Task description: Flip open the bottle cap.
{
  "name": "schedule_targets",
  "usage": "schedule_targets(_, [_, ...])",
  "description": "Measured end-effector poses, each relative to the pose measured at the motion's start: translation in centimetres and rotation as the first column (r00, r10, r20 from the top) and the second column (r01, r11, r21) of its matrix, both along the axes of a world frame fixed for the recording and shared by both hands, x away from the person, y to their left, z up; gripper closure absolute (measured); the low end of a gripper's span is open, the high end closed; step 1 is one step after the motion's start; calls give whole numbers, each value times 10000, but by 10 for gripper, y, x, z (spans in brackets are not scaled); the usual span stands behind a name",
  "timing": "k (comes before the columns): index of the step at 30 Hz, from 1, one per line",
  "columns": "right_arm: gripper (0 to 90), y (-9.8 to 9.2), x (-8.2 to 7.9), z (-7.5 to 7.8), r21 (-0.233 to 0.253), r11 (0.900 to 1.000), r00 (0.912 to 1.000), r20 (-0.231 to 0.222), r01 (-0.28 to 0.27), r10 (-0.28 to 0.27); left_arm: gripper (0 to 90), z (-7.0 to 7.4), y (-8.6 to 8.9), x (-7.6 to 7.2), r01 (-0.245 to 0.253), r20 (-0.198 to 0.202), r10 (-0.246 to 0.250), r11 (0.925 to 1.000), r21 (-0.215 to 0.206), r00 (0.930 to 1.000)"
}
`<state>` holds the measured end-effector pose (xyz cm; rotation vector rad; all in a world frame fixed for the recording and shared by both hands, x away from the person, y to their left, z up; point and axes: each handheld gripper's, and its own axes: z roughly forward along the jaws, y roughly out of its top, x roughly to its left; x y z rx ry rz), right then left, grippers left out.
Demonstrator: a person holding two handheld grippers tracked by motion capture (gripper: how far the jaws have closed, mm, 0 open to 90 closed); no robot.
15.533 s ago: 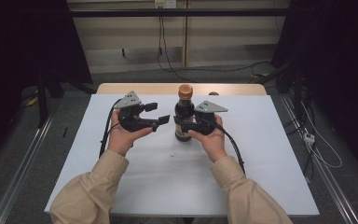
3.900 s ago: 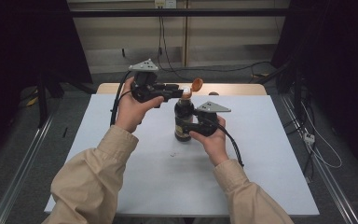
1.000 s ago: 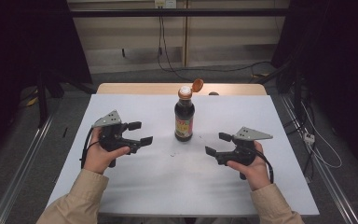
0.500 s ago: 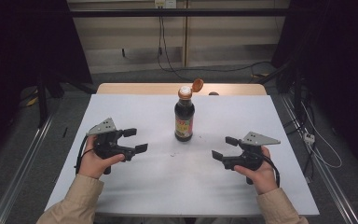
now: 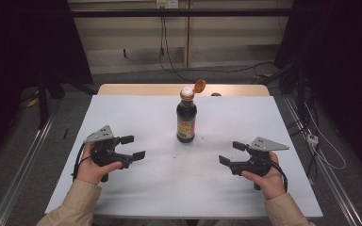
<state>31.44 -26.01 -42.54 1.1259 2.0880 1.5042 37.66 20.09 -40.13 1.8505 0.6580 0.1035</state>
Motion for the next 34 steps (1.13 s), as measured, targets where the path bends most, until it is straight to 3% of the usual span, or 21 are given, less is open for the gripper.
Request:
schedule_targets(21, [175, -29, -21, -12, -217, 9986, 9988, -58, 481, -483, 136, -14, 16, -12, -360, 105, 357, 9988, 332, 9993])
schedule_targets(29, [177, -29, -23, -14, -306, 9983, 9987, -91, 494, -497, 134, -17, 22, -15, -407, 165, 399, 9978, 533, 9991])
schedule_targets(34, [176, -29, -24, -15, -397, 9977, 9985, -22, 546, -547, 133, -17, 24, -15, -440, 210, 431, 9982, 409, 9988])
